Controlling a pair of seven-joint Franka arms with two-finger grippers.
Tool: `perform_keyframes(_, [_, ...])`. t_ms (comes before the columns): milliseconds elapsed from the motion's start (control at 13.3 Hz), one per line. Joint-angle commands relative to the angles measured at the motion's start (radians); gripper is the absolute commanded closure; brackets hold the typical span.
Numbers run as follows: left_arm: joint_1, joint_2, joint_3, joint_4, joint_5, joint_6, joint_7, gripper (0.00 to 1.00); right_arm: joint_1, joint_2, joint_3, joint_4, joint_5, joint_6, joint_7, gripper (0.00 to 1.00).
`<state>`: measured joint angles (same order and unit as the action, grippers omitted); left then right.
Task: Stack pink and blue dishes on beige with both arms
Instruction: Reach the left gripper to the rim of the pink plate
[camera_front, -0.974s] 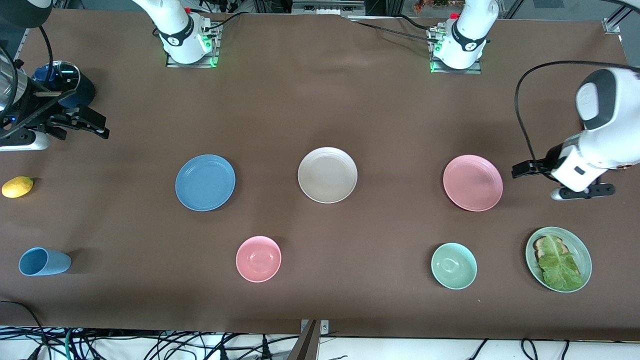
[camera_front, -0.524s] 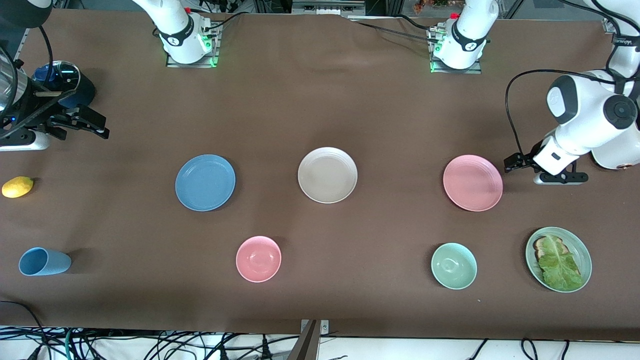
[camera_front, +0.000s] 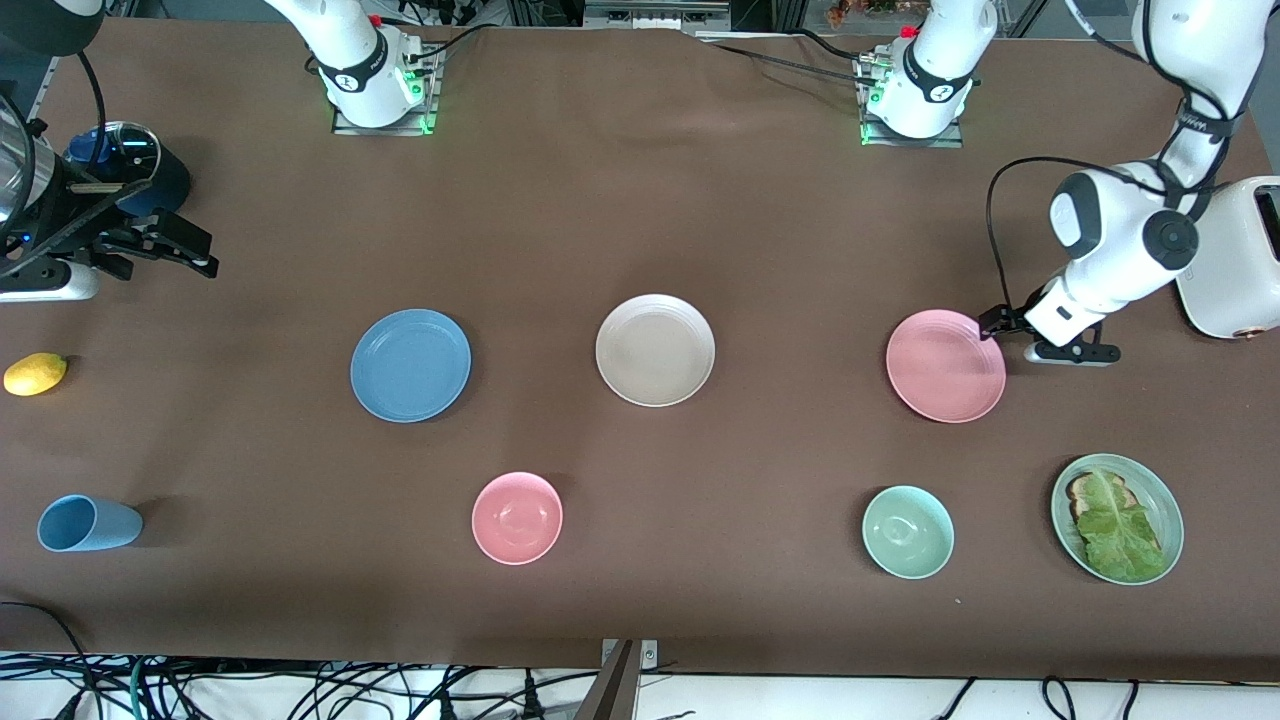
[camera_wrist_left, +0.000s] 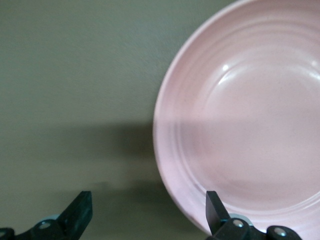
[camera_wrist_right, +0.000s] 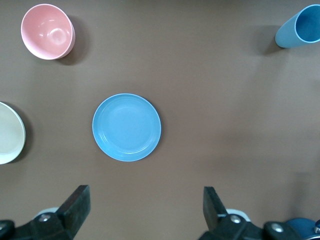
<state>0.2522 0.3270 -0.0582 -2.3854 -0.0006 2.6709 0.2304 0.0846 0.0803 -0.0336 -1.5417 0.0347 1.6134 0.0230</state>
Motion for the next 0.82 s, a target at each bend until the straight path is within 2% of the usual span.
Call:
perform_keyframes(0, [0.006, 0.026, -0.009, 0.020, 0.018, 0.006, 0.015, 0.01, 0.001, 0.003, 0.000, 0.018, 0.010, -0.004, -0.011, 0.00])
perform_keyframes(75, [0.004, 0.041, -0.011, 0.032, 0.018, 0.006, 0.017, 0.15, 0.001, 0.003, 0.000, 0.018, 0.011, -0.004, -0.008, 0.00])
perform_keyframes(150, [-0.002, 0.049, -0.009, 0.034, 0.018, 0.006, 0.018, 0.43, 0.001, 0.004, 0.000, 0.018, 0.008, -0.003, -0.008, 0.00])
perform_keyframes(300, [-0.004, 0.049, -0.009, 0.043, 0.024, 0.006, 0.026, 0.85, 0.001, 0.006, 0.000, 0.018, 0.010, -0.001, -0.006, 0.00])
perform_keyframes(375, [-0.004, 0.049, -0.009, 0.049, 0.024, 0.006, 0.029, 0.96, 0.000, 0.004, 0.000, 0.018, 0.010, -0.001, -0.003, 0.00])
perform_keyframes(450, [-0.004, 0.049, -0.009, 0.052, 0.024, 0.006, 0.029, 1.00, -0.003, 0.004, 0.000, 0.018, 0.011, -0.001, -0.005, 0.00])
perform_keyframes(749, [-0.007, 0.049, -0.011, 0.078, 0.018, -0.009, 0.023, 1.00, -0.006, 0.006, 0.000, 0.018, 0.004, -0.001, 0.000, 0.00])
